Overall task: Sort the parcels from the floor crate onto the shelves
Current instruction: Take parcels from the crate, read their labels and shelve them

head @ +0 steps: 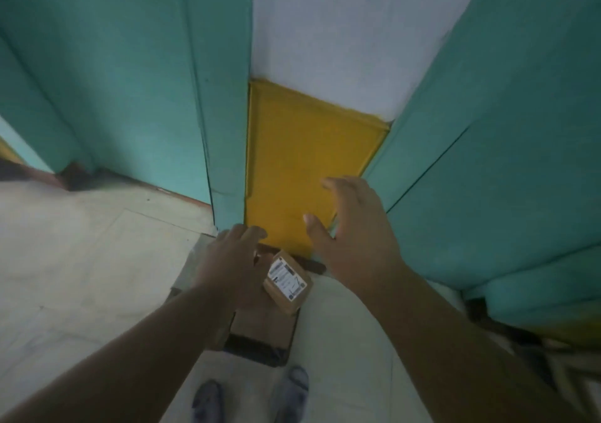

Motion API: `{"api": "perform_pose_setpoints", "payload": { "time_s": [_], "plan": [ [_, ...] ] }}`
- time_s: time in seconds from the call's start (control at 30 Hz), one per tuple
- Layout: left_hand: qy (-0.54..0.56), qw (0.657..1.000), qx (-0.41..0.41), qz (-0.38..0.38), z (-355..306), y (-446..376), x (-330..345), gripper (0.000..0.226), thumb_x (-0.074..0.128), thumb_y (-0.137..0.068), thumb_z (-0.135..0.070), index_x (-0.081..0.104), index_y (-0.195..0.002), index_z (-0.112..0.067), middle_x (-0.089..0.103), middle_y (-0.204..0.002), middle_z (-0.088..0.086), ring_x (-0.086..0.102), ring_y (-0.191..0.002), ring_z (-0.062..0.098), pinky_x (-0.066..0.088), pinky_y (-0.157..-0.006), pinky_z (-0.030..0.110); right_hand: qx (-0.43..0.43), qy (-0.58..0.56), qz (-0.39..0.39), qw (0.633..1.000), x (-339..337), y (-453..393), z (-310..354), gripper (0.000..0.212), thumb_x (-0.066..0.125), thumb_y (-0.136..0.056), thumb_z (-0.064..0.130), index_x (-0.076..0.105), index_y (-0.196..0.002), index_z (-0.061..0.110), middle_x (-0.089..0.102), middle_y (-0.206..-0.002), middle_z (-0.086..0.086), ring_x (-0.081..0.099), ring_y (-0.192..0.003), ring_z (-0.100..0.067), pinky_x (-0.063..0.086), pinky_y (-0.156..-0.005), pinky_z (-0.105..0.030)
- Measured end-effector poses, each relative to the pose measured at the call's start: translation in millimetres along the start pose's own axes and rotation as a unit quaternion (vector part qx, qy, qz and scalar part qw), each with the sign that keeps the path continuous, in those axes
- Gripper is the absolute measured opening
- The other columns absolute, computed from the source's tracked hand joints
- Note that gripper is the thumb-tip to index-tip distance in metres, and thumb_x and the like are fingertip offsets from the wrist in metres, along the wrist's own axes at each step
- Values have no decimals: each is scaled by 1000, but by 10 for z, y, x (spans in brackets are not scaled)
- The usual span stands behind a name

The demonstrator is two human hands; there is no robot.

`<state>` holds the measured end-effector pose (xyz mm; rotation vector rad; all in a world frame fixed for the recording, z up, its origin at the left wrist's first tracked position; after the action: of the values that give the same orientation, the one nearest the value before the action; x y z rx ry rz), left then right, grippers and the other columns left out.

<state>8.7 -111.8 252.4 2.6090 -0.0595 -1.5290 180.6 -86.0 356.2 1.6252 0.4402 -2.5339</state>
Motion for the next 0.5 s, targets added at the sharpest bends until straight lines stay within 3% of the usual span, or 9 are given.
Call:
{"api": "perform_pose_setpoints", "payload": {
  "time_s": [0.17, 0.4, 0.5],
  "plan": [
    [28, 990, -54, 129, 480, -150, 1008, 34, 53, -95, -36, 54, -127, -23, 58, -126, 1, 55, -113, 24, 49, -90, 40, 71, -14, 97, 993, 1140, 163, -676, 50, 65, -92, 35, 53, -134, 11, 57, -125, -9, 53, -116, -24, 38, -89, -28],
    [92, 953, -181, 223, 1249, -297, 2553, 28, 56, -93, -31, 54, -118, -19, 59, -108, 3, 58, -95, 24, 47, -75, 35, 134, -11, 232, 963, 2875, 293, -1571, 46, 64, -93, 36, 52, -133, 19, 56, -126, -4, 54, -110, -15, 39, -74, -19],
    [138, 932, -226, 247, 1377, -452, 3182, 30, 55, -95, -30, 52, -122, -16, 57, -115, 2, 58, -103, 26, 50, -82, 38, 139, 7, 260, 956, 3485, 239, -1971, 51, 67, -92, 34, 48, -137, 18, 54, -129, -4, 57, -112, -17, 47, -74, -18]
  ]
}}
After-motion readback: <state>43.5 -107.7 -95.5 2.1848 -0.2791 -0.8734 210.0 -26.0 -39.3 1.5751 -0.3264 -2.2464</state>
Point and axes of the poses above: each hand's wrist, its own y-axis away from the middle knuckle, its own x-axis out of the palm, z = x × y, the point moved 3 cm from there along -y, towards the middle knuckle
